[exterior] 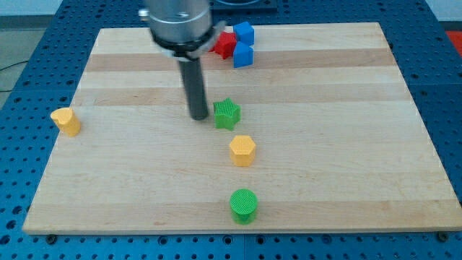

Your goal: Move the yellow heart to the bottom left of the board

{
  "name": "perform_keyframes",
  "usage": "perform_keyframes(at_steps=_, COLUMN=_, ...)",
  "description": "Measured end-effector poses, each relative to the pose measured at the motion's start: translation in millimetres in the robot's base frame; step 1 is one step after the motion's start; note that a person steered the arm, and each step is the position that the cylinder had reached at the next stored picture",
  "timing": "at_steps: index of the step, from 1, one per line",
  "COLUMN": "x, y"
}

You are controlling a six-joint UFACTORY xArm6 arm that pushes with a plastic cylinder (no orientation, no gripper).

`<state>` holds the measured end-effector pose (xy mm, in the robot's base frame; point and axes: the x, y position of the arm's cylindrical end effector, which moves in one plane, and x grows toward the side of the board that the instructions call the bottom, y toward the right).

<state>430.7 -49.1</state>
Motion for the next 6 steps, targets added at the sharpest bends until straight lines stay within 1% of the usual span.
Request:
perform_keyframes(at_steps=1, x=-4, y=-6)
perform_keyframes(at_steps=3, x=-113, y=-243)
perform_keyframes(at_steps=4, x=-109, y=-254)
perform_keyframes(at_steps=6, x=6, y=-255)
